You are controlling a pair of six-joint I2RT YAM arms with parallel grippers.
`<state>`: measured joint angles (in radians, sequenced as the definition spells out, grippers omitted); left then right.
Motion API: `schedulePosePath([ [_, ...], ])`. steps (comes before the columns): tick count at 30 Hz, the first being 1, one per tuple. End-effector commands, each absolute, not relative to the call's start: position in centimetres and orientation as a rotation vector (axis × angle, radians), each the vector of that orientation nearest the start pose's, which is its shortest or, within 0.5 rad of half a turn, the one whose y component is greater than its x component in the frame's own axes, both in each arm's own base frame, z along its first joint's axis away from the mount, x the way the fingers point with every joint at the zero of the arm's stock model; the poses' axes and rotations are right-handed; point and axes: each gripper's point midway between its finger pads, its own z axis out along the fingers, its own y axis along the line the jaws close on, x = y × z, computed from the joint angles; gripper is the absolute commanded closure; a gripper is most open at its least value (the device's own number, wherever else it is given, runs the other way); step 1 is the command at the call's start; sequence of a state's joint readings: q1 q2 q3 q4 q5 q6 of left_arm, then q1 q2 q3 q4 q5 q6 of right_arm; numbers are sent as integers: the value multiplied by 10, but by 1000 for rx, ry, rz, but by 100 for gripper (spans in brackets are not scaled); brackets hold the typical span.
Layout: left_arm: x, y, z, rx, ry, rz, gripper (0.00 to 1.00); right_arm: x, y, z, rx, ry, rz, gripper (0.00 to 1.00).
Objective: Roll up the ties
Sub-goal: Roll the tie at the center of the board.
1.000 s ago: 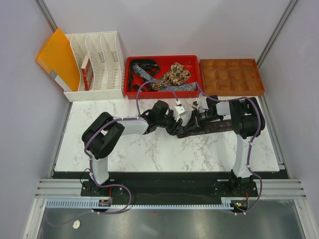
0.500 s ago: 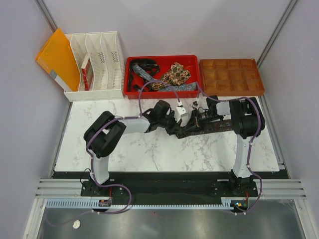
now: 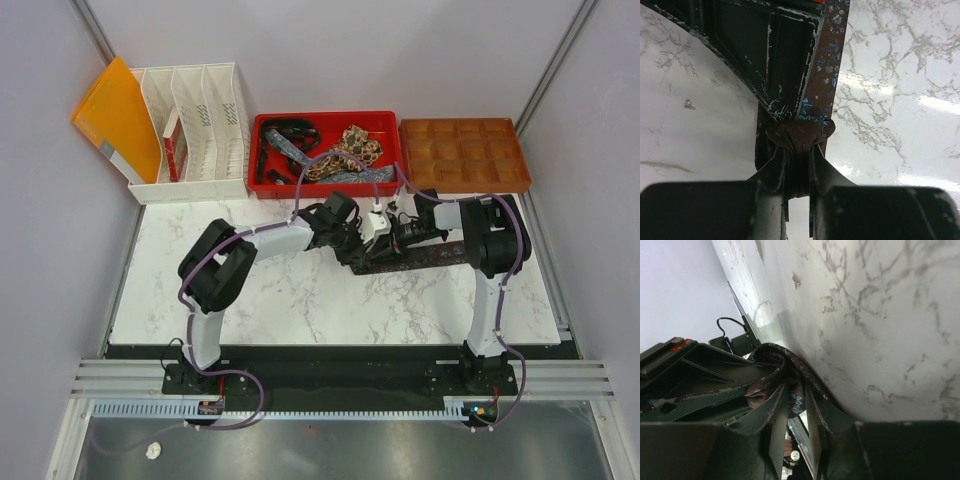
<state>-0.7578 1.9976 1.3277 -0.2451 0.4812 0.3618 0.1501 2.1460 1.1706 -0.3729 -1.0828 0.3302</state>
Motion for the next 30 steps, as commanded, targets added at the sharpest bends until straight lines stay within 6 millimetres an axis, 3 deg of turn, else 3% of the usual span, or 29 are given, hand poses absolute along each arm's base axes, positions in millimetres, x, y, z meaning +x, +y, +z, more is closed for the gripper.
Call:
schedulePosePath([
  [1, 271, -331, -14, 1704, 2190, -540, 98, 335, 204, -10, 62, 2755, 1482, 65],
  [6, 270, -327, -26, 1793, 2224, -397, 95, 346, 211, 24, 77, 2675, 1543, 57],
  [12, 267, -326, -33, 1802, 2311, -395, 91, 343, 212, 58, 90, 2630, 1556, 42],
  [24, 258, -326, -37, 1825, 2331, -454, 87, 317, 206, 39, 86, 2686, 1487, 42],
  [30, 254, -330, -38, 1834, 2323, -503, 85, 315, 207, 34, 43, 2665, 1483, 46],
])
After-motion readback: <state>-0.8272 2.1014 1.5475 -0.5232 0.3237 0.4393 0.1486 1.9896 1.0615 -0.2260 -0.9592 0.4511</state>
